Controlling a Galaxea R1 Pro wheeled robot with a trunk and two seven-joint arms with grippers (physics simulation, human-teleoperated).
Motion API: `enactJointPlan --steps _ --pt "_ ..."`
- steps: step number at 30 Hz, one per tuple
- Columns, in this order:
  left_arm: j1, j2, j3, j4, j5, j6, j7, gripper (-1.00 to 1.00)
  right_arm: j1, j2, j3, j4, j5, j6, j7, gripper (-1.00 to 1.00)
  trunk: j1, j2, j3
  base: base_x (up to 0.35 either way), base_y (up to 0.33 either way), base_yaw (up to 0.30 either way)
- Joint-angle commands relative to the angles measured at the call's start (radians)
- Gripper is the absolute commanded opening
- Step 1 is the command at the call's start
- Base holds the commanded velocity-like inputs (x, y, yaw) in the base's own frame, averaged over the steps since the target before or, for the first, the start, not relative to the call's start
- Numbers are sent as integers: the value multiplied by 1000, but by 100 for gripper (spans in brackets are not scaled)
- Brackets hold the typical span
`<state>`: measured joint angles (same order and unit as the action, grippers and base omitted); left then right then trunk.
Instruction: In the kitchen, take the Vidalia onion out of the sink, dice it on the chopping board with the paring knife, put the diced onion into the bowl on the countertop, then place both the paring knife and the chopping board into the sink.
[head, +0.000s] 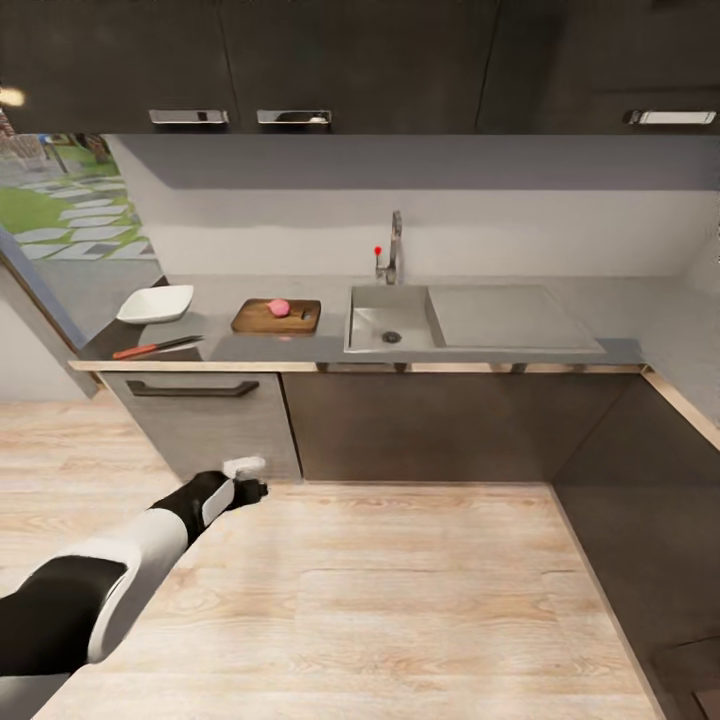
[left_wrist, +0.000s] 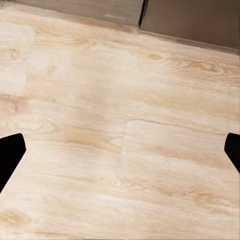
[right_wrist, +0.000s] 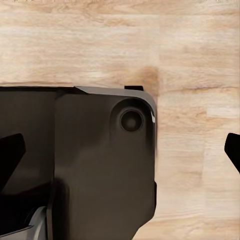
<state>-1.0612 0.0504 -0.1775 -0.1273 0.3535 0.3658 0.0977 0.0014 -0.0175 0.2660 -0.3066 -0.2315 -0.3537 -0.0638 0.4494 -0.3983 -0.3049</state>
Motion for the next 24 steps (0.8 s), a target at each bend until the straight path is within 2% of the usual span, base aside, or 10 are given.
enactJointPlan --steps 1,3,4,8,10,15,17,18,21,24 --pt "0 -12 -34 71 11 -80 -4 100 0 -1 9 -2 -6 -2 -7 100 1 -2 0 -7 0 0" --pt "0 -32 -56 140 11 -195 -12 100 0 -1 9 -2 -6 -2 -7 100 1 -2 3 -4 0 0" --pt "25 -49 -72 186 11 -307 -17 100 0 -2 9 -3 -7 -2 -7 100 1 -2 5 -1 0 0" --pt "95 -55 -79 204 12 -392 -19 100 0 -4 9 -6 -7 -2 -6 100 1 -2 7 0 0 0" --pt "182 -57 -81 208 11 -505 -19 100 0 -22 7 -10 -7 -3 -7 100 1 -2 8 0 0 0" --pt "287 -60 -82 210 8 -665 -19 100 -1 -30 6 -44 -7 -2 -12 100 1 -2 8 0 0 0" --pt "341 -61 -82 210 8 -772 -19 100 -2 -31 6 -82 -6 2 -30 100 1 -2 8 0 0 0" --pt "393 -61 -82 210 8 -906 -19 100 -5 -31 5 -121 -6 11 -61 100 1 -2 8 0 0 0" --pt "468 -77 -82 211 7 -1126 -14 100 -11 -32 4 -197 -6 36 -91 100 1 -2 8 0 0 0" --pt "532 -92 -82 211 7 -1216 -6 100 -13 -43 4 -284 -6 76 -99 100 1 -2 8 0 0 0"
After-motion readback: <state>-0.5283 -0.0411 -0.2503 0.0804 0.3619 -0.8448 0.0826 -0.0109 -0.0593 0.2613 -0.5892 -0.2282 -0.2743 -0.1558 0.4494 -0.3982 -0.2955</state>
